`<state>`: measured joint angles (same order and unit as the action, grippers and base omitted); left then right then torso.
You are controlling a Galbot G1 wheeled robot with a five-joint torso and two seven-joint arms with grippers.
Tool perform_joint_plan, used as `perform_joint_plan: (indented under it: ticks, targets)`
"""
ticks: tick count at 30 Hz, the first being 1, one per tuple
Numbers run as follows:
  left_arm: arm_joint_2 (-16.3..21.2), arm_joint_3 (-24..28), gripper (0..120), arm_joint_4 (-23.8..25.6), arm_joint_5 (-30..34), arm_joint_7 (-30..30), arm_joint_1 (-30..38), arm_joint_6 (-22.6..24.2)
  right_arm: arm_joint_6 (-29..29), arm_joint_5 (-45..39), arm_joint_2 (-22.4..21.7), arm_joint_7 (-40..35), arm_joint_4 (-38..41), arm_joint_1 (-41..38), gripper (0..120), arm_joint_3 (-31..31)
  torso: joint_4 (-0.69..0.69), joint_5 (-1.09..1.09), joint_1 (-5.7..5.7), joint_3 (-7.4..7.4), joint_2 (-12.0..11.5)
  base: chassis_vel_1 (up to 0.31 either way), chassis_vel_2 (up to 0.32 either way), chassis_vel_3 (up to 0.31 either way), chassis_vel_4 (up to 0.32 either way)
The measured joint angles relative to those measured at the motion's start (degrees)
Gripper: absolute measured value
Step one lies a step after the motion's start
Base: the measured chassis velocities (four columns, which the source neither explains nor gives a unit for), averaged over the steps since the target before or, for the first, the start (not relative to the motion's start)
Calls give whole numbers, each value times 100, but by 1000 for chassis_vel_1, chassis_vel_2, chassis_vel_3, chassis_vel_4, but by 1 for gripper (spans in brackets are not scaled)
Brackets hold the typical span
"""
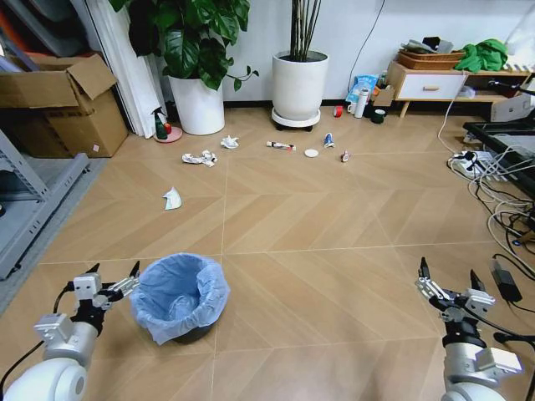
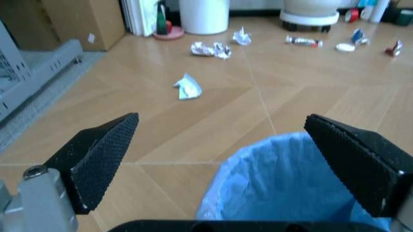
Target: Pick up the trash bin and place the garbage on the floor into it.
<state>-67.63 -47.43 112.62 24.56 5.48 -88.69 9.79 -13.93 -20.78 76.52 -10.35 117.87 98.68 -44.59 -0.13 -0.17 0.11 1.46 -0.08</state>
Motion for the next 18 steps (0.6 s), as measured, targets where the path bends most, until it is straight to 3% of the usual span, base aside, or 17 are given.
perform_joint_plan:
  ticks: [8,18]
  targets:
    - [217,212,100,-576,164,-28,157,380,40,0,-45,-9,20,15,100,8,0,-1,0,0,0,0,0,0,0]
    - [257,236,100,-750,169,15,158,574,88,8,-91,-18,-49,-73,100,197,0,0,0,0,0,0,0,0,0]
